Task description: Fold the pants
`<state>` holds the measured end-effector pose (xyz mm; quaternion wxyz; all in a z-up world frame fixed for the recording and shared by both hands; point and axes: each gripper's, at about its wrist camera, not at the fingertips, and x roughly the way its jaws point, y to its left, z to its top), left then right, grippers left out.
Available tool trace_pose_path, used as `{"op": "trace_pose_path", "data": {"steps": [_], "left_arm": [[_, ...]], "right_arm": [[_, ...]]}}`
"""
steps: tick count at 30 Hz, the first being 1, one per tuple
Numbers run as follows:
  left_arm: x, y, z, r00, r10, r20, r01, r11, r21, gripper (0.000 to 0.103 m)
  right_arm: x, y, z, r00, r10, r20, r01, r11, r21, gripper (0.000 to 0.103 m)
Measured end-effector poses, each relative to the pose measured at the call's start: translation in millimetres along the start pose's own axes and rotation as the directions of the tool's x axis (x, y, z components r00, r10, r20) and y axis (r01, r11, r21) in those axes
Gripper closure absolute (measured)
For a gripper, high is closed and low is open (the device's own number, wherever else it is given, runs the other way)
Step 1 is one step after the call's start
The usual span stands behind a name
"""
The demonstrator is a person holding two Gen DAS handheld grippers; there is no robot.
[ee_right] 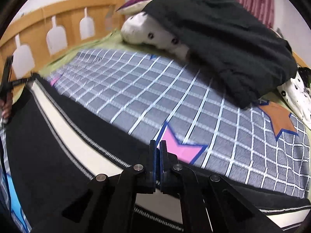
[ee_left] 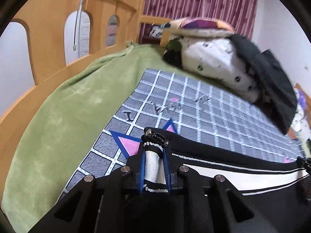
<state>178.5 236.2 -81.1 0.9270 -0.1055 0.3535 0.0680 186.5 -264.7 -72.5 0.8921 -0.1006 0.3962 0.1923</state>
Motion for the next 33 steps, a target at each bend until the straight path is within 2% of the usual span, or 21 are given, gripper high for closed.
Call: {"op": "trace_pose_path", "data": {"steps": [4, 6, 9, 10, 11, 12, 14, 15, 18, 20, 21, 22, 25, 27, 29, 31, 32, 33], "left_arm": [[34.0, -0.8, -8.4, 0.995, 0.062, -0.080, -0.063, 0.998, -0.008, 0.086], [31.0, -1.6, -6.5, 0.995, 0.060, -0.077, -0.060, 0.998, -0.004, 0.085], [24.6, -2.2, -5.7, 0.993, 0.078, -0.094, -0.077, 0.997, 0.017, 0.071], [21.9, -2.1, -6.6, 0.991, 0.084, -0.099, -0.082, 0.996, 0.023, 0.062], [18.9, -1.6, -8.1, 0.991, 0.087, -0.100, -0.085, 0.996, 0.022, 0.054], [16.8, -1.3, -11.0, 0.992, 0.082, -0.098, -0.081, 0.997, 0.016, 0.053], [11.3, -1.2, -14.2, 0.995, 0.044, -0.091, -0.045, 0.999, -0.004, 0.052], [9.6, -2.5, -15.3, 0.996, 0.022, -0.091, -0.023, 1.000, -0.012, 0.050], [11.4, -7.4, -15.0, 0.995, 0.038, -0.092, -0.037, 0.999, 0.016, 0.047], [13.7, -9.5, -14.6, 0.993, 0.064, -0.097, -0.061, 0.997, 0.042, 0.047], [13.3, -8.9, -14.3, 0.993, 0.069, -0.099, -0.065, 0.997, 0.047, 0.047], [11.3, -8.0, -13.8, 0.993, 0.065, -0.094, -0.061, 0.997, 0.047, 0.047], [-0.1, -4.9, -9.7, 0.998, 0.066, -0.024, -0.065, 0.997, 0.030, 0.047], [-0.3, -1.7, -3.8, 0.997, 0.071, 0.003, -0.071, 0.997, 0.004, 0.059], [16.4, -0.6, 1.6, 0.996, 0.068, -0.049, -0.069, 0.997, -0.022, 0.079], [31.8, 0.8, -0.1, 0.994, 0.053, -0.096, -0.057, 0.998, -0.038, 0.082], [34.8, 0.2, -1.1, 0.993, 0.066, -0.097, -0.070, 0.997, -0.038, 0.082], [33.4, -1.0, -1.4, 0.993, 0.070, -0.093, -0.073, 0.997, -0.033, 0.082]], "right_arm": [[43.5, 4.7, -0.6, 0.995, -0.067, -0.078, 0.068, 0.998, 0.009, 0.103], [62.5, 2.2, -5.5, 0.992, -0.075, -0.105, 0.079, 0.996, 0.044, 0.103], [43.0, -7.7, -3.2, 0.997, -0.044, -0.069, 0.051, 0.994, 0.097, 0.100], [35.8, -11.5, -3.0, 0.998, -0.028, -0.057, 0.034, 0.993, 0.111, 0.098], [29.4, -14.8, -2.2, 0.999, -0.004, -0.046, 0.010, 0.993, 0.116, 0.088], [22.8, -16.8, -1.9, 0.999, 0.023, -0.039, -0.019, 0.994, 0.111, 0.069], [15.3, -15.4, -0.4, 0.998, 0.049, -0.037, -0.046, 0.996, 0.077, 0.047], [13.9, -11.7, -0.3, 0.998, 0.053, -0.039, -0.051, 0.998, 0.044, 0.045], [30.6, 0.8, -2.7, 0.991, 0.057, -0.120, -0.062, 0.997, -0.035, 0.046], [46.3, 9.0, -9.6, 0.982, 0.039, -0.183, -0.056, 0.994, -0.089, 0.052], [46.5, 12.9, -12.1, 0.985, 0.031, -0.172, -0.050, 0.993, -0.110, 0.075], [43.0, 17.4, -12.0, 0.983, 0.068, -0.169, -0.091, 0.987, -0.130, 0.097], [27.6, 28.7, -8.4, 0.994, 0.015, -0.111, -0.037, 0.979, -0.201, 0.101], [7.8, 20.8, 0.6, 0.999, 0.035, -0.015, -0.037, 0.989, -0.141, 0.100], [5.7, 10.0, 7.3, 0.998, 0.058, 0.020, -0.056, 0.995, -0.079, 0.100], [27.4, 9.5, 3.2, 0.999, 0.035, -0.026, -0.037, 0.997, -0.070, 0.101], [43.8, 12.7, -2.0, 0.998, 0.013, -0.070, -0.019, 0.996, -0.086, 0.101], [51.8, 16.1, -6.1, 0.997, -0.002, -0.075, -0.004, 0.996, -0.089, 0.100]]}}
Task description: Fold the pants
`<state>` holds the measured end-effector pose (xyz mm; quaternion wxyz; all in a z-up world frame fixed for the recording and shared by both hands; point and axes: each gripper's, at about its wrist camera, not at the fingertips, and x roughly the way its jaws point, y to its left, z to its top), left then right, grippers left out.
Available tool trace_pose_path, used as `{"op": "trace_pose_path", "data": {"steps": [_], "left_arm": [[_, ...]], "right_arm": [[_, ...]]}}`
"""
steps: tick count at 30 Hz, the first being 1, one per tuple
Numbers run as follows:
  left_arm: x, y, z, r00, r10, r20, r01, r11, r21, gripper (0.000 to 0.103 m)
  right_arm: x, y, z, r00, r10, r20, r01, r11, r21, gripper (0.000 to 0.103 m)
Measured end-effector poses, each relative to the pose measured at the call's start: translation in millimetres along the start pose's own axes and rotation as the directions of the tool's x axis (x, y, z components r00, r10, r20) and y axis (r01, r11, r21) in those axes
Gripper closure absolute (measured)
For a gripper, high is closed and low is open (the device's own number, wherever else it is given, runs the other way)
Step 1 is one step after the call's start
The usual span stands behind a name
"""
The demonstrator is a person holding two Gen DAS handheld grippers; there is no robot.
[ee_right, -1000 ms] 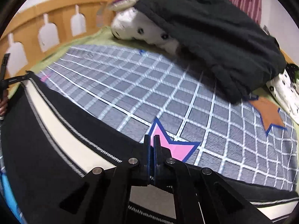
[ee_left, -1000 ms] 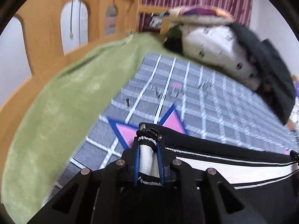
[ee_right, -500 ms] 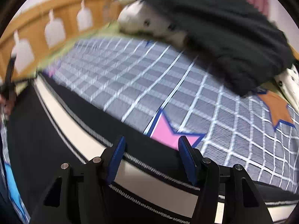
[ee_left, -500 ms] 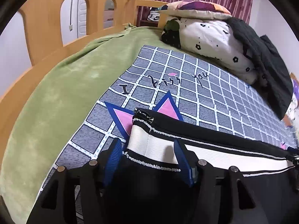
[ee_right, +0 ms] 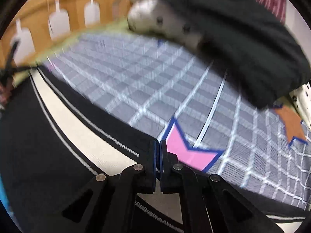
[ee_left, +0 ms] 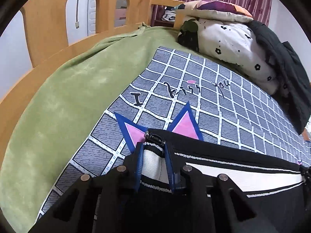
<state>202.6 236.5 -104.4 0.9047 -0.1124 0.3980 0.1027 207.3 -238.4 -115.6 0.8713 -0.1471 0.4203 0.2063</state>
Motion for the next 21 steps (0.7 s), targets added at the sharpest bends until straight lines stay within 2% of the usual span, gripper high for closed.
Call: {"op": "trace_pose_path", "data": {"steps": [1, 3, 4, 5, 6, 7, 8, 9, 11, 13, 14, 16, 17, 19, 20, 21], "left_arm": [[-4.3, -0.3, -0.2, 1.000, -0.005, 0.011, 0.005, 1.000, 0.002, 0.082], [-9.7, 1.8, 0.0, 1.000, -0.013, 0.018, 0.013, 1.000, -0.012, 0.069], [-7.5, 3.2, 0.0, 1.000, -0.010, -0.005, 0.010, 1.000, -0.021, 0.042], [-4.2, 3.5, -1.3, 1.000, -0.016, -0.021, 0.015, 1.000, -0.026, 0.037], [-0.3, 3.9, -2.9, 0.999, -0.019, -0.029, 0.018, 0.999, -0.027, 0.045], [4.1, 3.0, -4.8, 0.999, -0.013, -0.035, 0.013, 1.000, -0.024, 0.067], [6.6, 1.1, -5.9, 0.998, -0.039, -0.042, 0.038, 0.999, -0.021, 0.072], [5.4, -1.4, -6.4, 0.999, -0.025, -0.034, 0.024, 1.000, -0.020, 0.073], [-1.6, -6.3, -5.2, 1.000, -0.015, -0.002, 0.015, 1.000, -0.015, 0.085], [-15.9, -8.6, -3.6, 0.998, -0.029, 0.060, 0.029, 1.000, -0.004, 0.087], [-20.3, -9.3, -3.4, 0.996, -0.020, 0.092, 0.020, 1.000, 0.006, 0.087], [-5.8, -9.8, -2.9, 1.000, 0.012, 0.025, -0.012, 1.000, 0.008, 0.087], [4.1, -9.2, -3.6, 0.999, 0.030, -0.019, -0.030, 1.000, 0.001, 0.083], [3.6, -9.6, -1.5, 0.999, 0.047, -0.027, -0.047, 0.999, -0.002, 0.073], [-1.7, -10.5, 0.2, 0.998, 0.058, -0.027, -0.058, 0.998, 0.001, 0.064], [-8.3, -10.6, 0.9, 0.997, 0.079, -0.027, -0.079, 0.997, 0.001, 0.057]], "right_arm": [[-2.2, 0.9, 0.3, 1.000, -0.004, 0.016, 0.004, 1.000, 0.002, 0.100], [-11.3, -1.9, 2.1, 1.000, 0.009, 0.012, -0.009, 1.000, 0.028, 0.096], [-15.7, -3.0, 1.4, 1.000, 0.009, 0.009, -0.009, 0.999, 0.032, 0.094], [-18.3, -6.1, 1.4, 1.000, 0.003, 0.008, -0.003, 1.000, 0.026, 0.093], [-26.7, -8.2, -1.0, 1.000, -0.017, 0.021, 0.016, 1.000, 0.022, 0.090], [-29.1, -10.2, -4.4, 0.999, -0.025, 0.029, 0.024, 0.999, 0.027, 0.085], [-34.1, -12.1, -8.9, 0.999, -0.038, 0.038, 0.037, 0.998, 0.041, 0.077], [-33.7, -15.9, -11.1, 0.998, -0.053, 0.031, 0.051, 0.997, 0.056, 0.071], [-18.0, -24.5, -13.1, 0.998, -0.060, -0.031, 0.062, 0.995, 0.075, 0.072], [-13.0, -26.2, -14.3, 0.996, -0.083, -0.021, 0.084, 0.993, 0.082, 0.097], [-11.0, -23.9, -12.9, 0.995, -0.099, -0.016, 0.100, 0.993, 0.069, 0.098], [-7.7, -20.2, -10.9, 0.991, -0.129, -0.018, 0.130, 0.990, 0.052, 0.098], [-6.2, -19.7, -10.4, 0.991, -0.135, -0.021, 0.136, 0.989, 0.058, 0.099], [-6.5, -24.5, -6.6, 0.991, -0.127, -0.038, 0.130, 0.988, 0.088, 0.099], [-10.9, -27.7, -4.4, 0.992, -0.122, -0.042, 0.126, 0.986, 0.111, 0.096], [-16.2, -30.2, -3.4, 0.993, -0.114, -0.038, 0.118, 0.984, 0.134, 0.089]]}}
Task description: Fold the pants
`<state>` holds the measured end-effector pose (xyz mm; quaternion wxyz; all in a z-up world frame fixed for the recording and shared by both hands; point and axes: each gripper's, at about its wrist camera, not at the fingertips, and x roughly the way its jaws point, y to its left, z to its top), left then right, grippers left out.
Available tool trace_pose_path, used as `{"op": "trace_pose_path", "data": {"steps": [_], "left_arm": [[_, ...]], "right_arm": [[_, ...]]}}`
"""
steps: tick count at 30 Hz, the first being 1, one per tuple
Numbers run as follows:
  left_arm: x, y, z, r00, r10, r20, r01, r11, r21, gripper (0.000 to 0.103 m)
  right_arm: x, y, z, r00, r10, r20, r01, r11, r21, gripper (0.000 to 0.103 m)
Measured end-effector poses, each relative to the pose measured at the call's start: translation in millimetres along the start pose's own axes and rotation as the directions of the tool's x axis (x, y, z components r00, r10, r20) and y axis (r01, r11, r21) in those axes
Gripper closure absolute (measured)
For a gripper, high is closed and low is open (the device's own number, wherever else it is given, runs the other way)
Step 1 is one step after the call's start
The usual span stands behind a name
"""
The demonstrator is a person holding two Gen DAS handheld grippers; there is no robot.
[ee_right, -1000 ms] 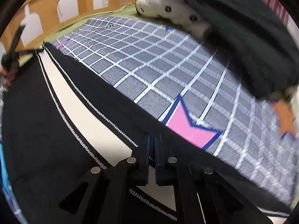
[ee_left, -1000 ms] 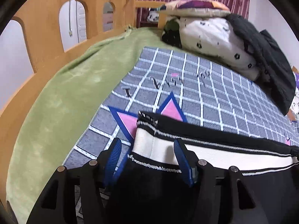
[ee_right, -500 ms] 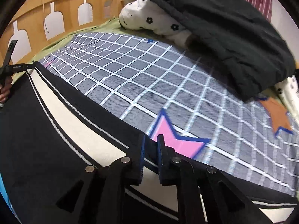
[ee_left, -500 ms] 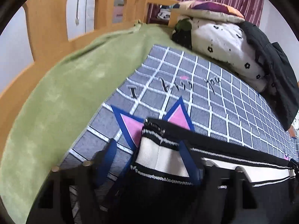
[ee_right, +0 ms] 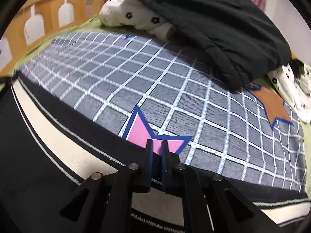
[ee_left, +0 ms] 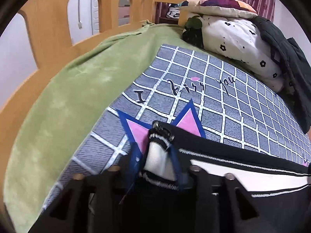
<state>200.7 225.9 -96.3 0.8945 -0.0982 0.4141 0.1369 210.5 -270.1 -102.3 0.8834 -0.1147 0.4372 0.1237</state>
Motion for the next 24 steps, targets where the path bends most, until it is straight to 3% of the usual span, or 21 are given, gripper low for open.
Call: {"op": "trace_pose_path", "data": {"steps": [1, 2, 3, 5, 8, 11, 14, 17, 24], "left_arm": [[-8.5, 0.8, -1.4, 1.000, 0.013, 0.013, -0.013, 1.000, 0.002, 0.050], [-14.7, 1.7, -3.0, 1.000, 0.008, 0.025, -0.008, 1.000, 0.010, 0.050], [-22.3, 2.1, -6.6, 0.999, -0.010, 0.031, 0.009, 1.000, 0.025, 0.049], [-35.4, 2.3, -17.0, 0.999, -0.045, 0.012, 0.044, 0.998, 0.047, 0.046], [-50.5, 0.9, -33.1, 0.997, -0.076, -0.033, 0.077, 0.996, 0.045, 0.046], [-80.2, -1.2, -50.4, 0.992, -0.113, -0.051, 0.116, 0.991, 0.067, 0.046], [-117.4, -5.3, -57.4, 0.991, -0.132, -0.021, 0.133, 0.986, 0.096, 0.046], [-161.2, -10.3, -53.1, 0.986, -0.165, 0.032, 0.162, 0.982, 0.093, 0.046], [-249.1, -27.7, -28.7, 0.957, -0.279, 0.075, 0.271, 0.957, 0.106, 0.046]], "right_arm": [[-8.1, -5.5, 0.4, 1.000, 0.015, 0.013, -0.016, 0.999, 0.034, 0.083], [-17.9, -11.8, -2.2, 1.000, 0.015, 0.026, -0.017, 0.998, 0.068, 0.066], [-22.5, -15.2, -4.0, 0.999, 0.007, 0.033, -0.010, 0.997, 0.083, 0.056], [-29.6, -22.4, -15.0, 0.999, -0.030, 0.040, 0.026, 0.993, 0.116, 0.055], [-9.1, -27.4, -31.0, 0.993, -0.054, -0.108, 0.066, 0.991, 0.119, 0.058], [-42.3, -24.4, -26.8, 0.992, -0.108, -0.069, 0.119, 0.978, 0.173, 0.060], [-93.0, -12.8, -24.6, 0.995, -0.097, 0.024, 0.089, 0.967, 0.238, 0.055], [-145.9, 13.1, -21.1, 0.987, -0.139, 0.080, 0.117, 0.966, 0.231, 0.041], [-237.3, 73.5, -11.2, 0.974, -0.162, 0.158, 0.122, 0.965, 0.232, 0.041]]}}
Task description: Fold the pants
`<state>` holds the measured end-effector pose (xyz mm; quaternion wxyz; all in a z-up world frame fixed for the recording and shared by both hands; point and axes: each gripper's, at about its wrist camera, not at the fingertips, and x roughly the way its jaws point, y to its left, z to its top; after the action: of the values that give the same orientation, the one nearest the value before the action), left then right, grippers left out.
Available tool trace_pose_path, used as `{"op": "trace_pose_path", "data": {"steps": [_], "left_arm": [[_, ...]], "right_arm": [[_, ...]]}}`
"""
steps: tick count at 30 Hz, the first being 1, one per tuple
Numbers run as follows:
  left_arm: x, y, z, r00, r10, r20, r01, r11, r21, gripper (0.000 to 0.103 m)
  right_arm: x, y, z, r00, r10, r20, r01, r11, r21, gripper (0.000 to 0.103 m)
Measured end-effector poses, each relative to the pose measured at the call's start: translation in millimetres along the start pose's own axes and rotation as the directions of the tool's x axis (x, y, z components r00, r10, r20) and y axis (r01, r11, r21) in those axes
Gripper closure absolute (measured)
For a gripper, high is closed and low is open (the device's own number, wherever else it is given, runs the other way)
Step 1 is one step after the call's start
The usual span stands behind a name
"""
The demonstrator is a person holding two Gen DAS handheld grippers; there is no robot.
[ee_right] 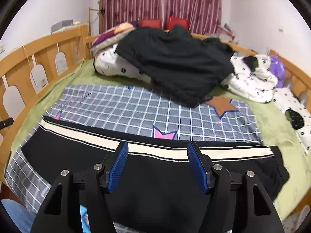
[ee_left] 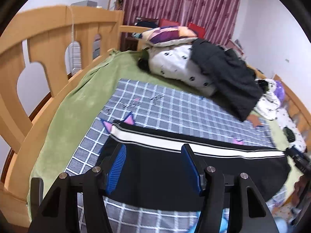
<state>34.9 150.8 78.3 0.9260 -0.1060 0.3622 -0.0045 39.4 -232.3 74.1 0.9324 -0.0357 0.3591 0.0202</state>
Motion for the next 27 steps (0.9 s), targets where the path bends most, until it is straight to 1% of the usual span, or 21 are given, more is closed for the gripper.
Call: {"op": "trace_pose_path", "data": {"steps": [1, 3, 5, 7, 9, 11, 12, 13, 14, 16, 17, 18, 19, 20, 22, 24, 25, 27], "left_arm": [[-6.8, -1.8, 1.2, 1.000, -0.020, 0.004, 0.020, 1.000, -0.005, 0.046], [-15.8, -3.4, -4.5, 0.999, -0.043, 0.001, 0.043, 0.999, -0.022, 0.046], [-14.3, -1.6, -18.7, 0.998, -0.063, -0.006, 0.063, 0.997, -0.040, 0.041], [-0.3, 4.2, -42.9, 0.995, -0.095, -0.039, 0.092, 0.993, -0.075, 0.041], [20.2, 11.3, -69.5, 0.987, -0.138, -0.079, 0.128, 0.984, -0.122, 0.041], [42.1, 23.7, -96.3, 0.982, -0.162, -0.097, 0.144, 0.975, -0.170, 0.041], [54.5, 32.1, -111.9, 0.982, -0.159, -0.105, 0.136, 0.970, -0.199, 0.041], [64.4, 40.5, -125.5, 0.982, -0.152, -0.112, 0.123, 0.966, -0.228, 0.041], [78.7, 53.5, -142.3, 0.982, -0.142, -0.122, 0.104, 0.955, -0.277, 0.042], [96.9, 72.3, -162.8, 0.981, -0.134, -0.138, 0.079, 0.934, -0.349, 0.044], [103.5, 84.0, -171.7, 0.982, -0.144, -0.124, 0.086, 0.918, -0.388, 0.051], [103.8, 93.1, -177.6, 0.984, -0.165, -0.072, 0.121, 0.901, -0.417, 0.053], [103.1, 100.8, -177.7, 0.984, -0.174, -0.035, 0.142, 0.890, -0.433, 0.053], [104.6, 104.9, -175.1, 0.985, -0.173, -0.029, 0.143, 0.887, -0.440, 0.053], [113.6, 111.0, -163.0, 0.987, -0.153, -0.043, 0.118, 0.889, -0.443, 0.053], [124.8, 118.9, -150.0, 0.992, -0.118, -0.048, 0.082, 0.881, -0.465, 0.053], [130.2, 126.1, -144.1, 0.993, -0.112, -0.047, 0.074, 0.867, -0.493, 0.053], [139.3, 140.3, -136.7, 0.993, -0.116, -0.028, 0.081, 0.824, -0.561, 0.055]], "right_arm": [[-14.2, 4.7, 0.4, 1.000, 0.006, 0.007, -0.006, 1.000, 0.006, 0.041], [-29.7, 12.8, -2.5, 0.997, 0.074, 0.011, -0.074, 0.996, 0.040, 0.040], [-33.3, 16.4, -9.1, 0.989, 0.146, 0.010, -0.146, 0.986, 0.080, 0.037], [-31.4, 16.9, -23.4, 0.976, 0.215, 0.029, -0.217, 0.969, 0.122, 0.037], [-24.6, 17.4, -39.1, 0.969, 0.241, 0.057, -0.247, 0.959, 0.138, 0.037], [-13.2, 15.4, -54.3, 0.964, 0.256, 0.070, -0.264, 0.953, 0.148, 0.037], [-2.8, 13.4, -64.4, 0.964, 0.261, 0.059, -0.267, 0.952, 0.150, 0.037], [4.6, 12.2, -70.7, 0.965, 0.258, 0.038, -0.261, 0.955, 0.140, 0.037], [10.7, 10.5, -76.7, 0.968, 0.252, 0.016, -0.252, 0.960, 0.126, 0.037], [27.0, 3.7, -86.7, 0.977, 0.209, -0.041, -0.203, 0.972, 0.116, 0.037], [33.7, -0.6, -89.2, 0.978, 0.199, -0.062, -0.190, 0.973, 0.128, 0.037], [39.2, -4.8, -89.4, 0.976, 0.206, -0.074, -0.194, 0.969, 0.153, 0.037], [42.7, -8.4, -89.4, 0.973, 0.215, -0.084, -0.198, 0.964, 0.177, 0.037], [46.6, -11.9, -89.0, 0.968, 0.232, -0.091, -0.210, 0.955, 0.208, 0.037], [48.7, -13.8, -89.7, 0.965, 0.250, -0.082, -0.226, 0.947, 0.228, 0.037], [49.0, -14.2, -91.5, 0.972, 0.223, -0.074, -0.203, 0.955, 0.217, 0.037], [49.0, -14.0, -92.1, 0.975, 0.207, -0.075, -0.188, 0.960, 0.209, 0.037], [50.3, -14.7, -92.9, 0.977, 0.199, -0.080, -0.178, 0.961, 0.212, 0.037]]}}
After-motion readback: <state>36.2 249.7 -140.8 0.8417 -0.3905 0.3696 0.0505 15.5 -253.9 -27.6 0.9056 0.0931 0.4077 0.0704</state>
